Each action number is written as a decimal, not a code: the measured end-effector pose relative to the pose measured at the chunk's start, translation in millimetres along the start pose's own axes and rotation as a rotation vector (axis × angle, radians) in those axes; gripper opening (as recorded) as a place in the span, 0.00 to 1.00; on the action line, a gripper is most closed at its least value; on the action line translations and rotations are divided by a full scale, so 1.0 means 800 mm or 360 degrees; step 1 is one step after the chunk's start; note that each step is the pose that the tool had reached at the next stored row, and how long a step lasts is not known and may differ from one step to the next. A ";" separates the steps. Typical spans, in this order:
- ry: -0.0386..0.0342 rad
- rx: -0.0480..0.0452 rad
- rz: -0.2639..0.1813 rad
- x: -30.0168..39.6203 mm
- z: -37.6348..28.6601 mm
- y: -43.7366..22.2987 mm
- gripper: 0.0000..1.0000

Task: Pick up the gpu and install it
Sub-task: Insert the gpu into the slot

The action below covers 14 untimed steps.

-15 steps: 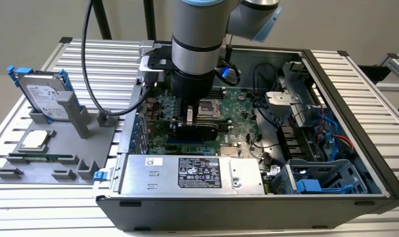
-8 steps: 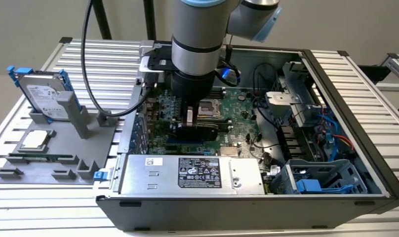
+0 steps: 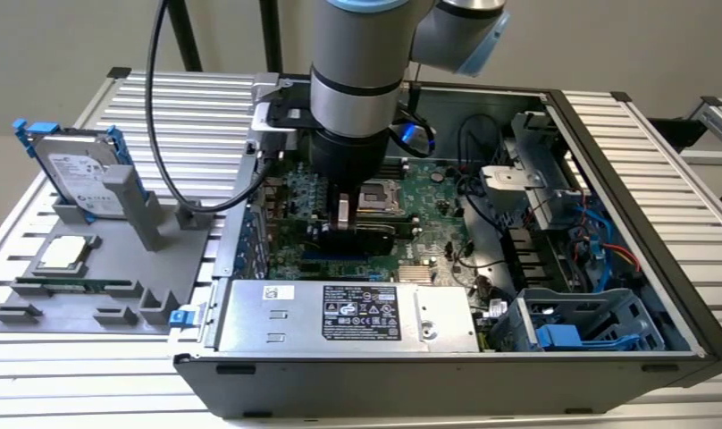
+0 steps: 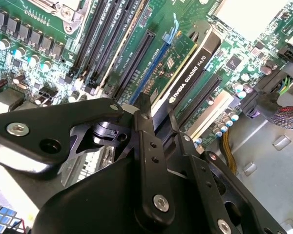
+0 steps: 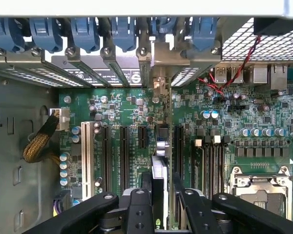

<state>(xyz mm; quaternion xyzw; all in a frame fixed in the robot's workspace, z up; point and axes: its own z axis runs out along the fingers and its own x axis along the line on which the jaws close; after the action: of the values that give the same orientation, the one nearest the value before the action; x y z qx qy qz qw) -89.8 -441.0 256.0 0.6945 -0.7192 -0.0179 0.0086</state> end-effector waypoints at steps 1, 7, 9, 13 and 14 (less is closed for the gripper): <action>0.0000 0.0000 -0.0001 0.0004 -0.0002 0.0000 0.00; 0.0000 0.0000 -0.0005 0.0017 -0.0001 0.0023 0.00; 0.0000 0.0000 -0.0005 0.0017 0.0006 0.0034 0.00; 0.0001 0.0000 -0.0005 0.0019 0.0056 0.0037 0.00; 0.0002 -0.0001 -0.0005 0.0020 0.0065 0.0038 0.00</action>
<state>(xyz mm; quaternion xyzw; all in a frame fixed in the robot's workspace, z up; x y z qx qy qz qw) -93.1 -442.4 250.8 0.6956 -0.7181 -0.0177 0.0091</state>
